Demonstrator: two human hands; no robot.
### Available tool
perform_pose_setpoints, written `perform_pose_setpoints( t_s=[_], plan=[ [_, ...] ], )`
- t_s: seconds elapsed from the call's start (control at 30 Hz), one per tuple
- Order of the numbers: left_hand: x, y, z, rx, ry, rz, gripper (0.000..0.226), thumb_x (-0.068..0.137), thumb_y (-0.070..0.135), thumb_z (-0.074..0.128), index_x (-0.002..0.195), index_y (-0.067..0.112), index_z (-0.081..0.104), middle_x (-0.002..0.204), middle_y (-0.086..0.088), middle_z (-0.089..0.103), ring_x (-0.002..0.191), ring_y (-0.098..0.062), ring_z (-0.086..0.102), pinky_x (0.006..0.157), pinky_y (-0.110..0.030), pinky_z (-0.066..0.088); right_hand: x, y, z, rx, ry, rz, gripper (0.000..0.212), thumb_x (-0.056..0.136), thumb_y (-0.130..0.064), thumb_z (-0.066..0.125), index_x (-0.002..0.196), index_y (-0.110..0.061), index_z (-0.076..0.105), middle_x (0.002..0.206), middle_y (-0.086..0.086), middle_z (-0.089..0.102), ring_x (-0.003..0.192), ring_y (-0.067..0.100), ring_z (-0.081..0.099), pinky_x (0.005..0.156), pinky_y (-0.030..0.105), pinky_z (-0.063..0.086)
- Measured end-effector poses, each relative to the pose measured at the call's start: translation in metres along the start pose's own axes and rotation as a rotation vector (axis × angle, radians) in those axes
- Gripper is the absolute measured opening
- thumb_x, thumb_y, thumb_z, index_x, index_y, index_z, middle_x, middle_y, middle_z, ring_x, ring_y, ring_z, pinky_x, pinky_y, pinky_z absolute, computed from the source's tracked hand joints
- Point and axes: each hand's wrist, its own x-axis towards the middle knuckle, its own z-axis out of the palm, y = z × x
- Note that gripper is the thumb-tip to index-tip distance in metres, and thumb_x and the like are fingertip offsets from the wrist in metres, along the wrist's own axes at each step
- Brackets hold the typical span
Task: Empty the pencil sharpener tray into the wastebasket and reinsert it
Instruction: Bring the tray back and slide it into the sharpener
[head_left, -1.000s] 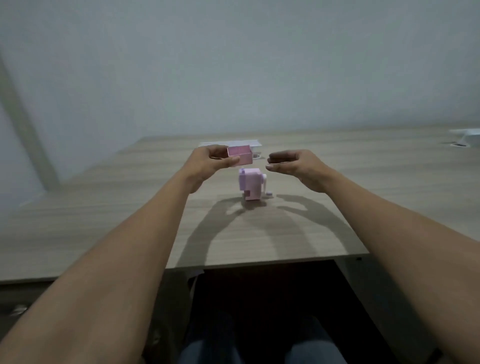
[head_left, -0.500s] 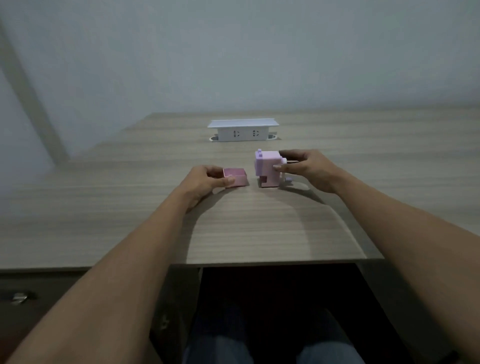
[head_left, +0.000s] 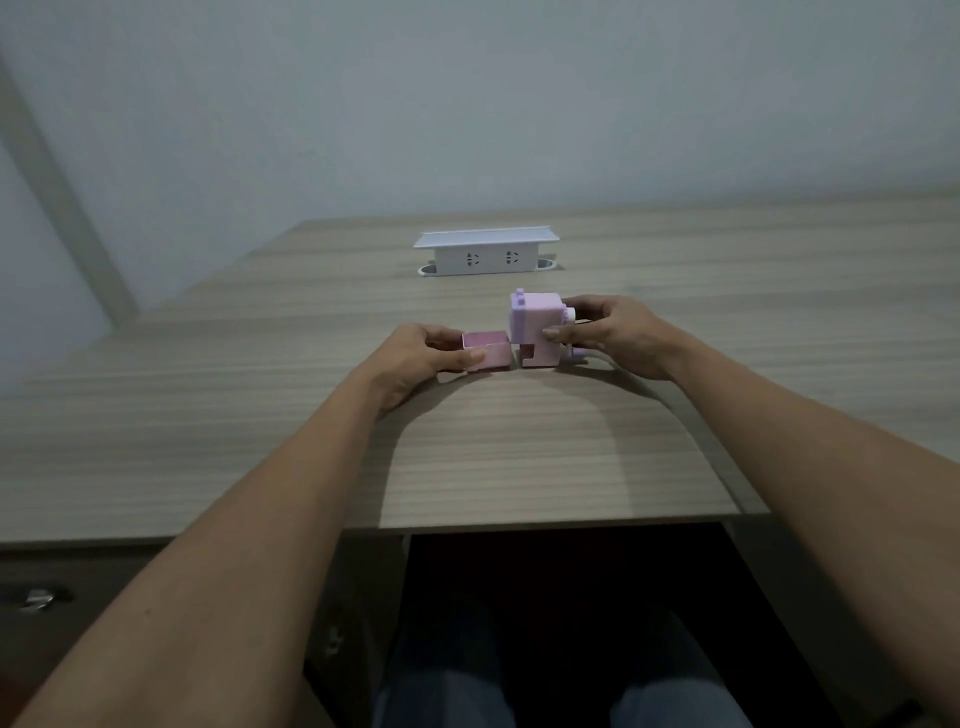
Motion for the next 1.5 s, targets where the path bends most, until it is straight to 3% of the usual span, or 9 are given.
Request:
perform_pose_setpoints(
  t_s=[0.13,0.37,0.53,0.7,0.87,1.03,1.2,1.33,1.5],
  plan=[
    [0.000,0.000,0.001,-0.004,-0.010,-0.003,0.037,0.082,0.015,0.082,0.117,0.003,0.075,0.103,-0.012,0.079,0.082,-0.015,0.071,0.076,-0.022,0.058,-0.001,-0.001,-0.001,0.006,-0.010,0.007,0.044,0.081,-0.004,0.079,0.123,-0.010,0.069,0.114,0.010,0.076,0.103,0.020,0.072,0.093,0.032,0.056],
    [0.002,0.004,0.005,0.032,-0.019,0.002,0.036,0.083,0.015,0.081,0.117,0.003,0.075,0.093,-0.007,0.077,0.069,-0.006,0.070,0.063,-0.016,0.055,-0.007,-0.004,-0.001,0.043,-0.008,0.034,0.035,0.083,0.000,0.074,0.115,-0.015,0.070,0.100,0.002,0.077,0.091,0.012,0.073,0.076,0.020,0.057],
    [0.005,0.005,0.008,0.023,-0.024,-0.004,0.037,0.084,0.014,0.081,0.118,0.002,0.074,0.087,-0.003,0.076,0.066,-0.005,0.070,0.062,-0.016,0.054,-0.007,-0.002,0.000,0.071,-0.004,0.028,0.032,0.083,-0.001,0.074,0.109,-0.019,0.071,0.111,0.010,0.073,0.103,0.020,0.069,0.098,0.034,0.051],
    [0.006,0.004,0.014,0.033,-0.022,0.020,0.037,0.083,0.016,0.082,0.117,0.004,0.075,0.103,-0.016,0.077,0.079,-0.014,0.069,0.070,-0.019,0.057,-0.002,-0.001,0.000,0.028,-0.002,0.026,0.048,0.082,-0.003,0.078,0.128,-0.007,0.066,0.111,0.009,0.075,0.100,0.017,0.071,0.081,0.024,0.056],
    [0.007,0.004,0.020,-0.017,-0.013,0.038,0.041,0.083,0.011,0.081,0.122,0.001,0.072,0.111,-0.024,0.076,0.088,-0.021,0.070,0.077,-0.023,0.058,-0.001,0.000,-0.002,0.003,-0.003,0.017,0.052,0.081,-0.004,0.079,0.131,-0.004,0.064,0.119,0.014,0.074,0.104,0.019,0.071,0.092,0.031,0.056],
    [0.013,0.008,0.035,-0.003,-0.035,0.033,0.045,0.081,0.014,0.083,0.123,0.002,0.071,0.110,-0.019,0.078,0.094,-0.023,0.075,0.087,-0.031,0.059,0.002,0.000,0.002,-0.029,-0.014,-0.004,0.053,0.079,-0.004,0.081,0.129,-0.005,0.066,0.121,0.017,0.073,0.105,0.020,0.070,0.099,0.036,0.055],
    [0.020,0.011,0.045,0.033,-0.036,0.035,0.046,0.080,0.016,0.084,0.123,0.004,0.071,0.110,-0.015,0.078,0.105,-0.030,0.074,0.095,-0.038,0.059,0.002,0.002,0.004,0.002,0.018,-0.009,0.051,0.079,-0.004,0.081,0.128,-0.007,0.066,0.117,0.014,0.075,0.104,0.019,0.071,0.083,0.028,0.058],
    [0.022,0.010,0.044,-0.008,-0.044,0.094,0.055,0.079,0.018,0.085,0.131,0.010,0.068,0.118,-0.015,0.075,0.099,-0.023,0.075,0.094,-0.038,0.059,0.002,0.005,0.000,-0.011,0.033,-0.033,0.052,0.078,-0.007,0.083,0.127,-0.009,0.068,0.114,0.009,0.076,0.102,0.019,0.072,0.079,0.027,0.056],
    [0.032,0.025,0.048,0.011,0.035,0.176,0.043,0.086,0.011,0.078,0.127,0.009,0.069,0.112,-0.004,0.077,0.084,-0.010,0.073,0.079,-0.025,0.061,0.010,-0.002,-0.009,-0.079,0.053,-0.087,0.054,0.079,-0.010,0.082,0.130,-0.016,0.067,0.112,0.000,0.077,0.093,0.008,0.071,0.076,0.026,0.055]
  ],
)
